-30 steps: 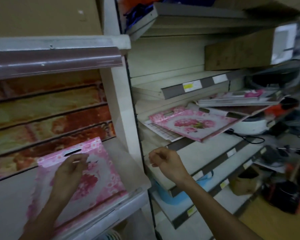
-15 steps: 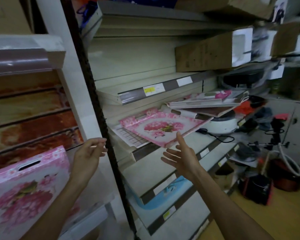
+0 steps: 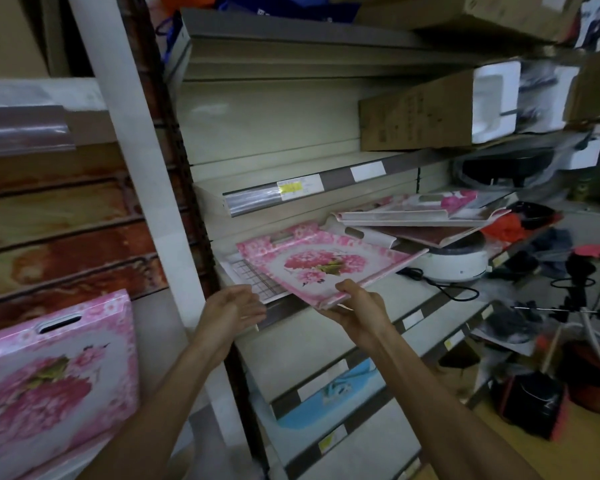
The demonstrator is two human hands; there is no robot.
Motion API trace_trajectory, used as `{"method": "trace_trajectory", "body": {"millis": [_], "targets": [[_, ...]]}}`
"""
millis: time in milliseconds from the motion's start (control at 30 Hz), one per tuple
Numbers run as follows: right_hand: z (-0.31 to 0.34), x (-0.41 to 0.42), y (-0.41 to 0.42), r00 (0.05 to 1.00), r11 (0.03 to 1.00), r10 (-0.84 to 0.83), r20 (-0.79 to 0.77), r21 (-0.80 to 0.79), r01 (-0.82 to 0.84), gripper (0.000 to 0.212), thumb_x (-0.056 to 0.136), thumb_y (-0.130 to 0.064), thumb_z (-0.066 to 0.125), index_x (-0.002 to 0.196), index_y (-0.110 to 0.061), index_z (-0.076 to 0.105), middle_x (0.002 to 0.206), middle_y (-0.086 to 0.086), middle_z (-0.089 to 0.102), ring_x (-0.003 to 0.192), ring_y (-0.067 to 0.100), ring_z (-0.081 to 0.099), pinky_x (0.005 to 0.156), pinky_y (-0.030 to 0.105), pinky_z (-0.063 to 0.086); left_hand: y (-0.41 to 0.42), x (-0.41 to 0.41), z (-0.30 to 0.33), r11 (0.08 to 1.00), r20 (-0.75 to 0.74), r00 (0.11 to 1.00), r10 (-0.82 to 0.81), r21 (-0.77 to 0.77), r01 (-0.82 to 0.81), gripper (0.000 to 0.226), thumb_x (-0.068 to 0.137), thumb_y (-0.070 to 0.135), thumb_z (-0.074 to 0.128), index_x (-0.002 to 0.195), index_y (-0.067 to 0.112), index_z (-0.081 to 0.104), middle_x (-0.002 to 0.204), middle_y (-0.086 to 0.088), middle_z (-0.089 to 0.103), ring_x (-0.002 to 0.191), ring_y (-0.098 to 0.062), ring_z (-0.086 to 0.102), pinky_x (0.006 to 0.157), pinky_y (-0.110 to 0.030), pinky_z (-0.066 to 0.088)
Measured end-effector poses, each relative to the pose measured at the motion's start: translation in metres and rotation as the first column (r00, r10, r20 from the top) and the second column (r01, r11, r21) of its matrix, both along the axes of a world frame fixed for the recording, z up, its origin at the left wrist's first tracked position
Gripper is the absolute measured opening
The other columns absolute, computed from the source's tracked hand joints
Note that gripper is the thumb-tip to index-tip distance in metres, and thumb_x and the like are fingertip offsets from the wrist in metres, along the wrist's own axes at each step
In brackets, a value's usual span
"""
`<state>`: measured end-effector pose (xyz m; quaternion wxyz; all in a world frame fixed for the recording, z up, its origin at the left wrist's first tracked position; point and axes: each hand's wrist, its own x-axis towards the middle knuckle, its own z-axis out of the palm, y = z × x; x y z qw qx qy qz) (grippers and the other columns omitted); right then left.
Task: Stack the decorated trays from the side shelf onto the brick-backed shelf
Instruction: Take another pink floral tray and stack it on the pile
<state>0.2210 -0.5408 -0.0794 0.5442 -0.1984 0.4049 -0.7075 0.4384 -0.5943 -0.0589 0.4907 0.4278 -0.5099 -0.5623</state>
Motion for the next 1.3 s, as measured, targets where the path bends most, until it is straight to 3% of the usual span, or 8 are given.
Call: {"method": "trace_trajectory", "body": {"millis": [267,467,700,767,900,1133,1200,1300], "targets": [[-0.01,-0.008,0.048,0.999,0.996,0.044,0.026,-0.074,-0.042,0.015,0.086,0.002,0.058,0.099,0.008,0.061,0.091,0.02,0.075,0.087,0.035,0.073,0.071,0.042,0.06,-0.008,-0.042,-0.005,0.959,-0.195,0.97,-0.143,0.216,0.184,0.035,0.094,0.029,0.062,0.119,0.003,0.061,0.112,-0.02,0.07,0.095,-0.031,0.073,0.073,-0.037,0.061],[-0.016,0.004,0.083,0.997,0.985,0.064,0.053,-0.164,-0.055,0.029,0.088,0.002,0.057,0.116,0.008,0.055,0.105,0.015,0.074,0.095,0.033,0.072,0.075,0.041,0.06,0.004,-0.082,-0.002,0.949,-0.409,0.911,0.053,0.304,0.081,0.04,0.104,0.024,0.041,0.139,0.005,0.045,0.136,-0.016,0.057,0.115,-0.033,0.06,0.094,-0.052,0.05],[-0.016,0.029,0.126,0.999,0.987,0.018,-0.033,-0.162,-0.024,0.038,0.089,-0.003,0.063,0.125,0.002,0.052,0.114,0.011,0.072,0.102,0.027,0.071,0.081,0.039,0.059,0.026,-0.084,-0.007,0.945,-0.319,0.935,0.156,0.325,-0.046,0.042,0.104,0.029,0.04,0.142,0.01,0.044,0.132,-0.012,0.059,0.113,-0.03,0.062,0.097,-0.051,0.051],[-0.014,0.036,0.14,0.995,0.988,0.022,-0.098,-0.15,-0.036,0.042,0.088,-0.014,0.068,0.126,-0.002,0.053,0.118,0.011,0.07,0.106,0.027,0.069,0.085,0.04,0.059,0.035,-0.078,-0.008,0.95,-0.279,0.946,0.164,0.303,-0.076,0.042,0.104,0.032,0.038,0.138,0.009,0.048,0.127,-0.009,0.062,0.107,-0.028,0.064,0.092,-0.046,0.055],[-0.012,0.048,0.171,0.988,0.988,0.027,-0.154,-0.145,-0.05,0.048,0.087,-0.035,0.069,0.123,-0.005,0.058,0.118,0.009,0.071,0.109,0.027,0.067,0.092,0.042,0.056,0.053,-0.059,-0.014,0.958,-0.212,0.964,0.163,0.267,-0.104,0.029,0.104,0.037,0.038,0.116,0.017,0.055,0.093,0.0,0.064,0.077,-0.018,0.064,0.056,-0.029,0.053],[-0.013,0.066,0.223,0.978,0.985,-0.141,-0.154,-0.124,0.123,0.063,0.087,-0.06,0.058,0.13,-0.015,0.058,0.125,0.005,0.067,0.117,0.024,0.062,0.094,0.046,0.049,0.092,0.002,-0.025,0.98,-0.104,0.992,0.078,0.19,-0.057,0.035,0.101,0.045,0.04,0.118,0.019,0.057,0.109,-0.005,0.066,0.086,-0.022,0.066,0.078,-0.037,0.056],[-0.012,0.07,0.238,0.97,0.978,-0.192,-0.149,-0.108,0.177,0.067,0.087,-0.063,0.054,0.131,-0.012,0.057,0.114,0.002,0.069,0.105,0.022,0.064,0.078,0.037,0.054,0.104,0.024,-0.026,0.984,-0.096,0.991,0.096,0.157,-0.08,0.036,0.101,0.044,0.042,0.121,0.019,0.057,0.099,-0.001,0.066,0.081,-0.018,0.065,0.063,-0.026,0.058],[-0.012,0.076,0.257,0.97,0.974,-0.208,-0.128,-0.118,0.193,0.06,0.093,-0.054,0.048,0.134,-0.011,0.055,0.126,0.013,0.065,0.117,0.034,0.061,0.085,0.046,0.052,0.118,0.057,-0.027,0.987,-0.049,0.991,0.123,0.111,-0.117,0.03,0.101,0.042,0.042,0.114,0.019,0.057,0.086,0.005,0.064,0.068,-0.008,0.062,0.039,-0.014,0.047]]}}
